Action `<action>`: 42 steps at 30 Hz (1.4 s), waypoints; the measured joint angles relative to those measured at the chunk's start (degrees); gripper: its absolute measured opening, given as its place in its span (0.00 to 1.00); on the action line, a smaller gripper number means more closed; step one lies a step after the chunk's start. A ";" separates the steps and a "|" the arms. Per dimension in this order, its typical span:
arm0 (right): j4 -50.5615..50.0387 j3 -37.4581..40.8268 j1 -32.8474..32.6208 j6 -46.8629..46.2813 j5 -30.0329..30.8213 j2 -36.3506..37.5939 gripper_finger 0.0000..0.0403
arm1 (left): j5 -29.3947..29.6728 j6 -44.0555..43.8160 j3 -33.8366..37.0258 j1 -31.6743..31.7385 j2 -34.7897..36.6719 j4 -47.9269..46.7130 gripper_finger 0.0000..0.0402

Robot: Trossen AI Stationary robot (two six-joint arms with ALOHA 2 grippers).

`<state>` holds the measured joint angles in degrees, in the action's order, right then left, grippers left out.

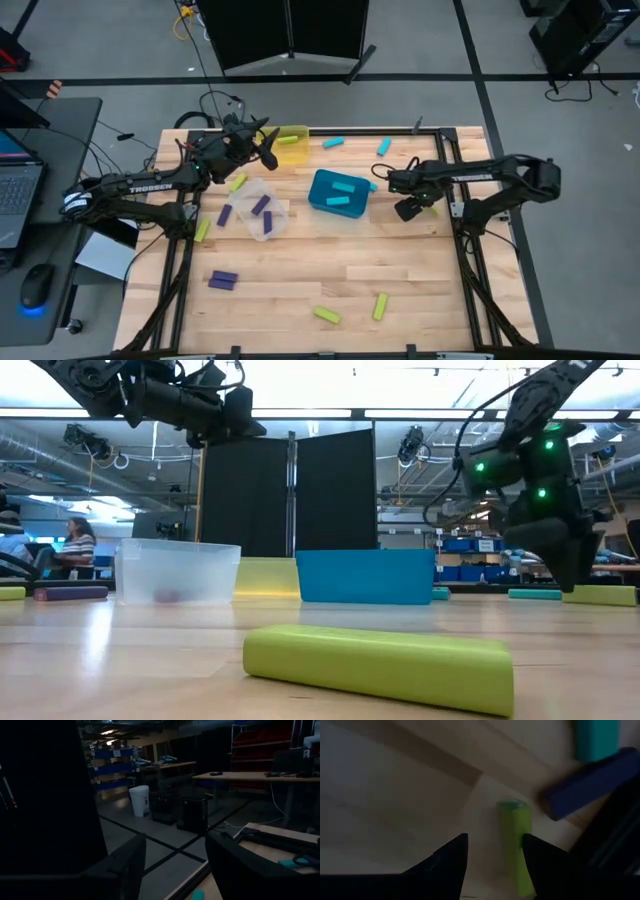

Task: Sort blocks
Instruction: Put the green block into the yellow bin

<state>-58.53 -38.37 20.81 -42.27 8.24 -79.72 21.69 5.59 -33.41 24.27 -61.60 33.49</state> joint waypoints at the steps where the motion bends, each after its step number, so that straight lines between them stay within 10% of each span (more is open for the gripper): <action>1: -0.24 -0.02 0.47 -0.05 0.09 -0.68 0.50 | 0.00 0.02 0.00 -0.02 0.00 -0.24 0.53; 42: 2.88 0.11 -1.26 7.81 -13.98 -5.36 0.27 | 0.04 0.38 0.00 -0.02 0.00 -1.72 0.53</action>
<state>-55.66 -38.26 19.55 -34.46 -5.74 -85.08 21.74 5.98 -33.41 24.25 -61.60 31.77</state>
